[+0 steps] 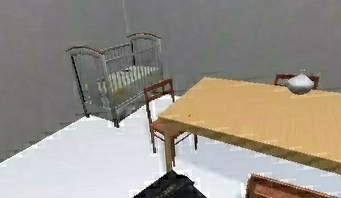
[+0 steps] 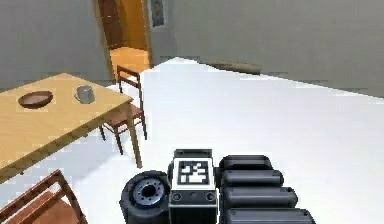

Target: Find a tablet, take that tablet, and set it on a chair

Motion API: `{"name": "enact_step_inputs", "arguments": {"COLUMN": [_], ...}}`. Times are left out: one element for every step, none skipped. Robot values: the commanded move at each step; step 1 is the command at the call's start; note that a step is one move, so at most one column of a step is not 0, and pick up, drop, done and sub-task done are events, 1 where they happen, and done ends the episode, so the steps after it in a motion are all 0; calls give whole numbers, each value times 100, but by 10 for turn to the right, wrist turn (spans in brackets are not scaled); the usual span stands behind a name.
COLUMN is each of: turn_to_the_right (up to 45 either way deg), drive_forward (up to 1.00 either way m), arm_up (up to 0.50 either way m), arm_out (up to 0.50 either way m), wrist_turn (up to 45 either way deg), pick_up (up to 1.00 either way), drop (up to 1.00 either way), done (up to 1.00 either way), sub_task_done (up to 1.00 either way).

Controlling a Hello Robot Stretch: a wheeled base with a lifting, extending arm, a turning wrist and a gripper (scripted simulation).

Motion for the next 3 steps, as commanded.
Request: {"name": "enact_step_inputs", "arguments": {"turn_to_the_right": [0,210,30], "drive_forward": [70,0,0], "arm_up": [0,0,0], "arm_out": [0,0,0], "wrist_turn": [0,0,0], "pick_up": [0,0,0], "drop": [0,0,0], "done": [0,0,0], "sub_task_done": [0,0,0]}}
